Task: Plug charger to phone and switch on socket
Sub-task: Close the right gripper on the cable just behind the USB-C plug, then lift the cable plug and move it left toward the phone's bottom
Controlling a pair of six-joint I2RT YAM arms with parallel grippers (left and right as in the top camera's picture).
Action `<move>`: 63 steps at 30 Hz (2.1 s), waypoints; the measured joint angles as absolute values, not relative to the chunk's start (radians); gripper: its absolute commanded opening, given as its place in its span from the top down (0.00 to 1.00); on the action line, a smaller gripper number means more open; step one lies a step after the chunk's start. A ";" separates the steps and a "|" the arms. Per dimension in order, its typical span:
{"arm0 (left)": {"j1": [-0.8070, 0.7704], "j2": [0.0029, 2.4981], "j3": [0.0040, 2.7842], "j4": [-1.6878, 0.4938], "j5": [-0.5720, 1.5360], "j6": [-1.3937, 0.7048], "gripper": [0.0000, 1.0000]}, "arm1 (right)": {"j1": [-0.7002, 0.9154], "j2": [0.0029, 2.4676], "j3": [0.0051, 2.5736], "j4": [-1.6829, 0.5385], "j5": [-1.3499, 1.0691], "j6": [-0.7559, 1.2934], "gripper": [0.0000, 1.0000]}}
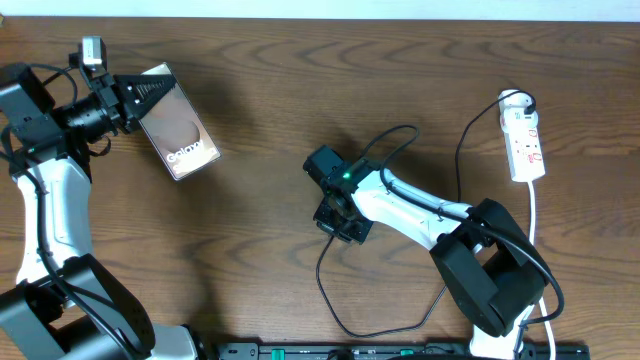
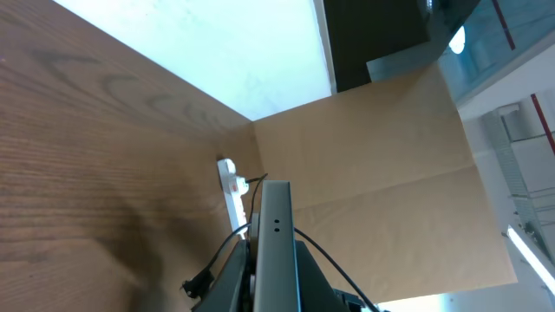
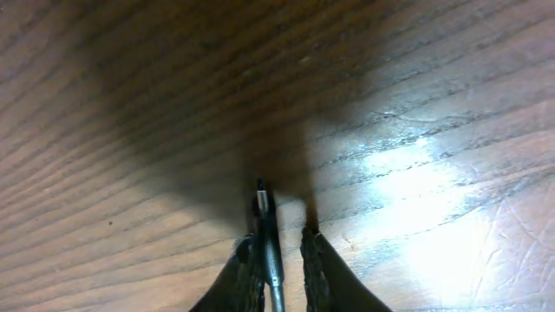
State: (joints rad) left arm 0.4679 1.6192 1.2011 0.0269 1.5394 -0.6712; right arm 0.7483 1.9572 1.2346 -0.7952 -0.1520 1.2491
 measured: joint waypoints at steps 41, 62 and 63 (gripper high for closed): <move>0.468 1.619 1.201 0.027 1.539 -0.671 0.93 | 0.561 2.006 1.251 0.167 -1.309 0.498 0.96; 0.449 1.619 1.201 0.027 1.539 -0.653 0.93 | 0.711 2.006 1.251 0.264 -1.477 0.245 0.97; 0.444 1.619 1.201 0.027 1.540 -0.651 0.93 | 0.711 2.006 1.251 0.287 -1.468 0.259 0.97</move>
